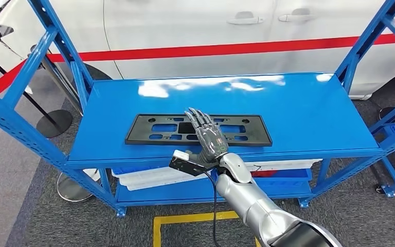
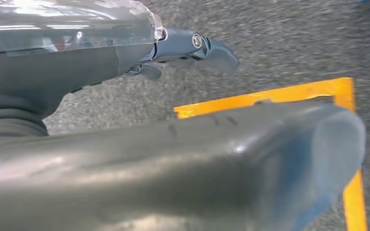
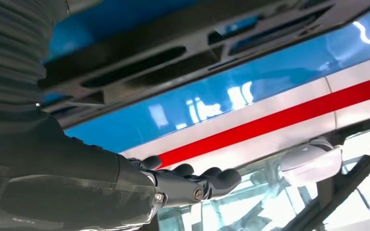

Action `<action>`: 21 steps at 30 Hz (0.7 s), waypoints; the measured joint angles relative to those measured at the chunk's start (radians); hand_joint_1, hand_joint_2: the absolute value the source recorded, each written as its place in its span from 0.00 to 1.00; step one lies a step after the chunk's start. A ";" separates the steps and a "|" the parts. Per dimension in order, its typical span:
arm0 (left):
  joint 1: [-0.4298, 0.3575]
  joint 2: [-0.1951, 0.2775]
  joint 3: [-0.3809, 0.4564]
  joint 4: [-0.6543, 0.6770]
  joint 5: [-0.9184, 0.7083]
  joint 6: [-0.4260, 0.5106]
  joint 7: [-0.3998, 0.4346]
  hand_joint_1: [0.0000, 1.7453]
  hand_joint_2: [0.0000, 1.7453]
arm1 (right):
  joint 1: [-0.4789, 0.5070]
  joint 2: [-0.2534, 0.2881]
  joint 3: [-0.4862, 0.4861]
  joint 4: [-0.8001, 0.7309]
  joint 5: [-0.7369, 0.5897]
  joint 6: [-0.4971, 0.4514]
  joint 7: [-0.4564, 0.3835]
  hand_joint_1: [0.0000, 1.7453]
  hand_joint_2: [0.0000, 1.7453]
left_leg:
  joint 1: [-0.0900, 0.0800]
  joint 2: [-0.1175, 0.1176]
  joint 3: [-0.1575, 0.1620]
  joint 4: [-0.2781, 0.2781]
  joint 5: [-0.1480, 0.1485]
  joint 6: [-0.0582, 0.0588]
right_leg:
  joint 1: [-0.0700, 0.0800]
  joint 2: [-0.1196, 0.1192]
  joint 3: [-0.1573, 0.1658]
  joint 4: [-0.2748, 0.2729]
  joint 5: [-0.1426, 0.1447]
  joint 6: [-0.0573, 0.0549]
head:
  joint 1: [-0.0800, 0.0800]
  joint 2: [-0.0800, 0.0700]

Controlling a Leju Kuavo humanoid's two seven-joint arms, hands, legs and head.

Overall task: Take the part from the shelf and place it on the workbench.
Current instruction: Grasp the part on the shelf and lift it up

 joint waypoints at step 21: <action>0.003 0.002 0.008 0.001 0.010 0.020 -0.030 0.00 0.00 | -0.154 0.013 0.097 0.080 -0.021 0.081 0.076 0.48 1.00 | 0.005 0.001 -0.035 -0.192 0.161 0.034 | -0.002 0.000 -0.051 0.155 -0.087 0.039 | 0.000 0.000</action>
